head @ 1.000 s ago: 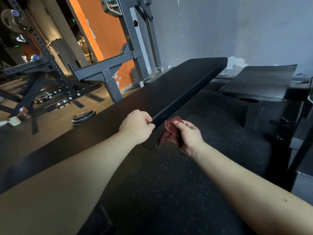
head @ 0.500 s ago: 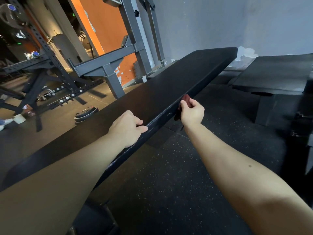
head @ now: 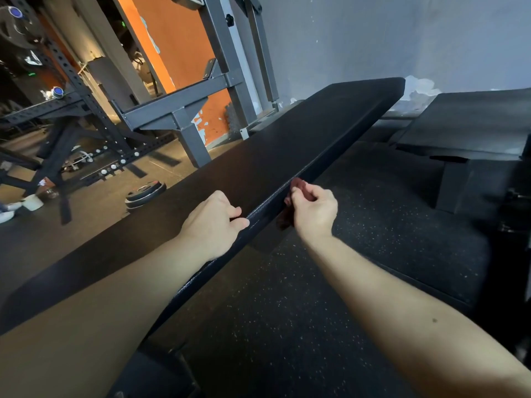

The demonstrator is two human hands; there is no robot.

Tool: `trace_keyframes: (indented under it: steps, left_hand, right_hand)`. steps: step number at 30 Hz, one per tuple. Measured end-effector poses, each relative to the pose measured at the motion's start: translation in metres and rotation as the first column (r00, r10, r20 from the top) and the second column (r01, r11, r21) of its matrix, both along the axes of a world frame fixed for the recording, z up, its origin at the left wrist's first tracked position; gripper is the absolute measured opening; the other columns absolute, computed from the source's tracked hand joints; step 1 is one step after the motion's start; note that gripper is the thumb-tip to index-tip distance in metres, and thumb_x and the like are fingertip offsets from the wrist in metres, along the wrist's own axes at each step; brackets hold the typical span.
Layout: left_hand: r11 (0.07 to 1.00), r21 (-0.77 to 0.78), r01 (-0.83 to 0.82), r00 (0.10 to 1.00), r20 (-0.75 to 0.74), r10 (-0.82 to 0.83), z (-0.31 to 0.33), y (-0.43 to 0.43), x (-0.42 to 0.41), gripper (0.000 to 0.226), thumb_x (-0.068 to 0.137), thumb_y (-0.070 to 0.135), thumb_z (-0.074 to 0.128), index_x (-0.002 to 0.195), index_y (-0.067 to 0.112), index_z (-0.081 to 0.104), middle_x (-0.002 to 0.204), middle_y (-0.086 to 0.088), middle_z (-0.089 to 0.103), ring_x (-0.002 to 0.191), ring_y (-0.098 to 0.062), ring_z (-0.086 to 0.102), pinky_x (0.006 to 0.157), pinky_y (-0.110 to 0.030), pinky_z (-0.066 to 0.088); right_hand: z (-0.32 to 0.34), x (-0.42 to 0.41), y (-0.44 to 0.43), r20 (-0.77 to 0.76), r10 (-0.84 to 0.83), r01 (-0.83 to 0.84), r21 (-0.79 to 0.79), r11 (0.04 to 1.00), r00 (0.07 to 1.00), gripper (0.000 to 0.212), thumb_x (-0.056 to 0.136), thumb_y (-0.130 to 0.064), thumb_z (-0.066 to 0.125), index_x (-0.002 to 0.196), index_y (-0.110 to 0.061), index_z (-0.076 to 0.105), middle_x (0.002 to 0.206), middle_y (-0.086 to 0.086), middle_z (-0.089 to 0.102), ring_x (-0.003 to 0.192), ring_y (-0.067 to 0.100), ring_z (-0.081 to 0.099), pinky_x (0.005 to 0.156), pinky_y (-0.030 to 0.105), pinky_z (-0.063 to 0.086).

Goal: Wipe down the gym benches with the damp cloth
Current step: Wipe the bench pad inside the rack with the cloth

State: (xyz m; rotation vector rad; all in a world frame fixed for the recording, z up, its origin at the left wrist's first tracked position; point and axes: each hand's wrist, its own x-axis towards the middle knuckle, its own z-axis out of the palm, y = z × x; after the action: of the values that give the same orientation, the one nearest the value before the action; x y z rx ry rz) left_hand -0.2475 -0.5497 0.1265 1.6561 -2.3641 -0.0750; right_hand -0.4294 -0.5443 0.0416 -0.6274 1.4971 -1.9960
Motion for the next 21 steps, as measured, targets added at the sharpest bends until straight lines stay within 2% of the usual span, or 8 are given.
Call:
trace_keyframes:
  steps: [2,4,6,8,10,13,16,21]
  left_hand:
    - [1.0,-0.006,0.005,1.0,-0.011,-0.005,-0.001,0.001,0.001,0.045,0.096,0.043,0.065,0.133,0.018,0.062,0.11,0.012,0.052,0.096,-0.01,0.055,0.079,-0.025,0.043]
    - [1.0,-0.002,0.019,1.0,-0.015,-0.019,-0.001,-0.001,0.001,0.045,0.096,0.043,0.066,0.133,0.018,0.063,0.108,0.013,0.051,0.095,-0.009,0.054,0.079,-0.024,0.042]
    - [1.0,0.014,0.019,0.999,-0.031,-0.019,-0.001,-0.002,0.002,0.044,0.096,0.043,0.066,0.132,0.018,0.063,0.106,0.012,0.051,0.093,-0.01,0.054,0.077,-0.024,0.041]
    - [1.0,0.021,0.015,0.999,-0.041,-0.014,-0.001,-0.004,0.002,0.045,0.095,0.044,0.066,0.132,0.018,0.063,0.105,0.012,0.051,0.095,-0.011,0.055,0.079,-0.026,0.042]
    - [0.999,0.03,0.013,0.999,-0.042,-0.012,-0.002,-0.006,0.002,0.047,0.095,0.046,0.066,0.133,0.019,0.062,0.109,0.011,0.053,0.098,-0.011,0.054,0.084,-0.029,0.044]
    - [1.0,0.009,0.011,0.999,-0.047,-0.01,-0.003,-0.004,0.004,0.047,0.095,0.046,0.065,0.134,0.019,0.061,0.114,0.012,0.056,0.099,-0.009,0.053,0.087,-0.029,0.046]
    - [1.0,0.005,0.015,0.999,-0.051,-0.014,-0.003,-0.001,0.003,0.045,0.096,0.045,0.065,0.133,0.019,0.062,0.107,0.016,0.05,0.098,-0.009,0.057,0.084,-0.027,0.046]
    - [1.0,-0.02,0.009,0.998,-0.068,-0.011,-0.004,0.001,0.002,0.041,0.096,0.041,0.066,0.131,0.018,0.065,0.106,0.012,0.052,0.095,-0.01,0.057,0.078,-0.025,0.043]
  right_hand:
    - [0.004,-0.018,-0.014,0.049,-0.087,0.084,0.058,0.995,0.995,0.011,0.095,-0.017,0.069,0.096,-0.014,0.08,0.072,-0.009,0.075,0.07,0.006,0.073,0.082,0.031,0.062]
    - [0.005,-0.028,-0.024,0.076,-0.123,0.117,0.074,0.99,0.99,0.013,0.093,-0.022,0.068,0.089,-0.018,0.08,0.084,-0.001,0.077,0.077,0.009,0.073,0.085,0.033,0.061]
    - [0.004,-0.013,-0.019,0.032,-0.105,0.103,0.077,0.992,0.994,0.017,0.094,-0.025,0.068,0.085,-0.018,0.08,0.099,0.006,0.075,0.08,0.001,0.07,0.088,0.024,0.057]
    - [0.001,0.01,-0.003,-0.049,-0.047,0.05,0.067,0.997,0.998,0.018,0.095,-0.024,0.07,0.093,-0.01,0.081,0.109,0.008,0.067,0.081,-0.008,0.065,0.081,0.007,0.05]
    - [-0.01,0.028,0.012,-0.131,0.064,-0.057,0.057,0.997,0.989,0.018,0.096,-0.023,0.07,0.092,-0.007,0.08,0.108,0.01,0.064,0.081,-0.006,0.065,0.074,0.002,0.045]
    - [-0.011,0.032,0.025,-0.222,0.144,-0.134,0.06,0.989,0.964,0.02,0.095,-0.02,0.071,0.078,-0.013,0.079,0.101,0.01,0.066,0.083,-0.004,0.065,0.072,0.004,0.045]
    - [-0.003,0.02,0.018,-0.152,0.115,-0.115,0.008,0.993,0.982,0.015,0.095,-0.015,0.073,0.083,-0.007,0.077,0.103,0.015,0.066,0.07,-0.002,0.07,0.063,0.007,0.049]
    - [0.001,0.013,0.005,-0.092,-0.029,0.033,0.043,0.999,0.995,0.011,0.094,-0.019,0.073,0.091,-0.009,0.076,0.108,0.009,0.064,0.073,-0.006,0.067,0.059,0.005,0.048]
